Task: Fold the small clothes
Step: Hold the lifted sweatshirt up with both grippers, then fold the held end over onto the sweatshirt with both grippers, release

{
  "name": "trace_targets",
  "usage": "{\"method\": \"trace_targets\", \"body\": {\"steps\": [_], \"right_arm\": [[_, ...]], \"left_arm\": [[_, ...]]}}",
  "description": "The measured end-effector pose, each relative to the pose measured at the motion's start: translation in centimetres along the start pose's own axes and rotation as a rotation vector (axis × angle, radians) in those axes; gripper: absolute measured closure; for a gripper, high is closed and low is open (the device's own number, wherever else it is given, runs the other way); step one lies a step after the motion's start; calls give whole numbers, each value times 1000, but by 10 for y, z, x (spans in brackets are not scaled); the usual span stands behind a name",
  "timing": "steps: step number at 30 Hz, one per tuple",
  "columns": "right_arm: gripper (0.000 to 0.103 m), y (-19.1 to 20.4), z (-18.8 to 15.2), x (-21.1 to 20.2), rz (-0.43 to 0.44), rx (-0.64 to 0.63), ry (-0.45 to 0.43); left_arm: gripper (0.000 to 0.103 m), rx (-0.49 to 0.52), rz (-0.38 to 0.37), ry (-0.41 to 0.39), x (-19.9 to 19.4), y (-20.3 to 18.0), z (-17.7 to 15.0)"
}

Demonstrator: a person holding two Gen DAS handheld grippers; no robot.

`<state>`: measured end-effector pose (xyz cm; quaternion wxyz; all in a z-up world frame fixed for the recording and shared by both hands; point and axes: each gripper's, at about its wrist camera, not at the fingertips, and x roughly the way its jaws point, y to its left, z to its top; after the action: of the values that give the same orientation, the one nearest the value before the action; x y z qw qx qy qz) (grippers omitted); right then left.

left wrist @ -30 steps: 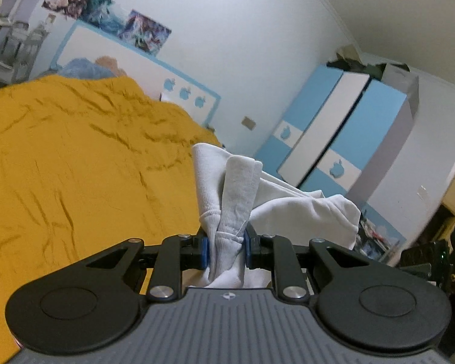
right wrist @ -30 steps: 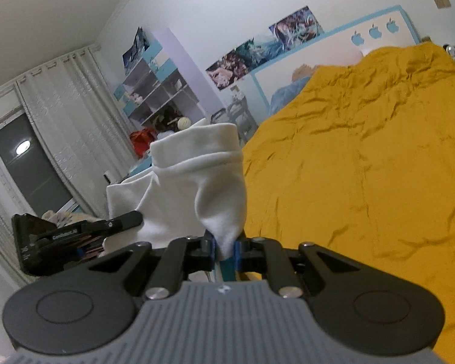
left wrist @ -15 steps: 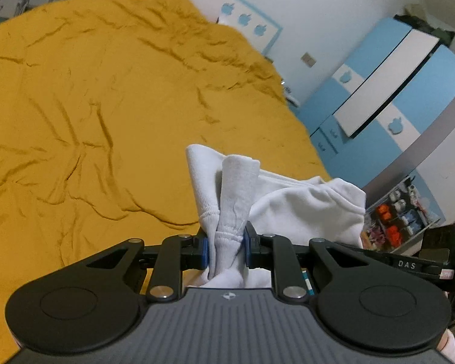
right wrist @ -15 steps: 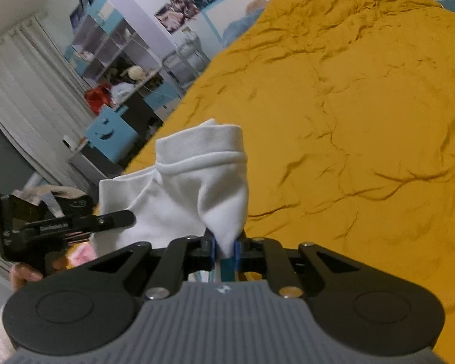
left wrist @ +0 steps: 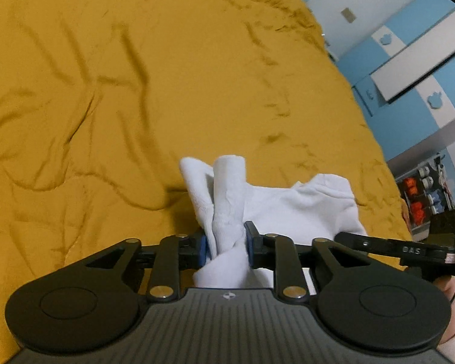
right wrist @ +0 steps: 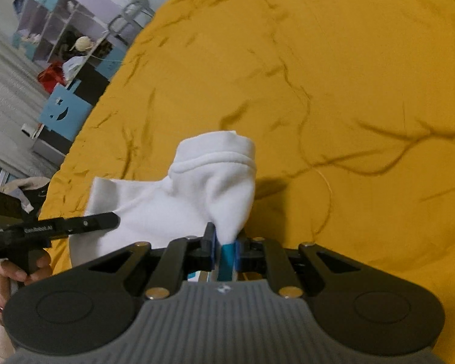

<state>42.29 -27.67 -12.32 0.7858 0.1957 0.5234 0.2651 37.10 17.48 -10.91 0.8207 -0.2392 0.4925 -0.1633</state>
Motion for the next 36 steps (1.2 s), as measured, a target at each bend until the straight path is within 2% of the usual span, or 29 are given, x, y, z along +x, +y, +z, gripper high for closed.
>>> {"method": "trace_targets", "body": {"steps": [1,4,6,8,11,13,16,19,22,24,25,27,28,31,32,33,36], "right_arm": [[96,-4,3,7,-3,11,5],[85,-13,1,15,-44,32,-4],[83,-16,0,9,-81,36,-31],[83,-14,2,0,-116,35,-63],[87,-6,-4,-28,-189,-15,-112],[87,6,-15,-49,-186,-64,-128],[87,34,-38,-71,-192,-204,-133],[87,62,-67,-81,-203,-316,-127],[87,82,-101,-92,-201,-383,-122],[87,93,-124,-96,-210,-424,-115],[87,95,-134,-96,-218,-446,-109],[87,103,-156,-97,-244,-493,-99],[87,104,-166,-99,-253,-507,-93],[84,104,-192,-106,-282,-531,-96],[78,104,-198,-107,-289,-543,-93],[75,102,-201,-107,-296,-553,-84],[75,92,-211,-97,-320,-545,-62]], "left_arm": [[70,-5,7,6,3,5,0],[63,-1,7,1,2,14,-4],[56,3,34,-18,-6,13,-4],[52,43,113,-58,-19,7,-5],[58,114,244,-118,-45,-9,-11],[58,177,304,-160,-64,-26,-21],[58,215,244,-193,-92,-50,-41],[58,280,235,-178,-111,-82,-72],[65,346,229,-157,-118,-109,-104],[74,378,229,-173,-117,-123,-122],[75,399,232,-177,-118,-128,-133],[85,444,242,-166,-117,-137,-154],[86,463,247,-161,-116,-141,-161],[91,492,272,-144,-113,-144,-184],[93,496,287,-134,-111,-141,-191],[95,491,298,-112,-106,-137,-194],[96,486,334,-70,-90,-125,-207]]}}
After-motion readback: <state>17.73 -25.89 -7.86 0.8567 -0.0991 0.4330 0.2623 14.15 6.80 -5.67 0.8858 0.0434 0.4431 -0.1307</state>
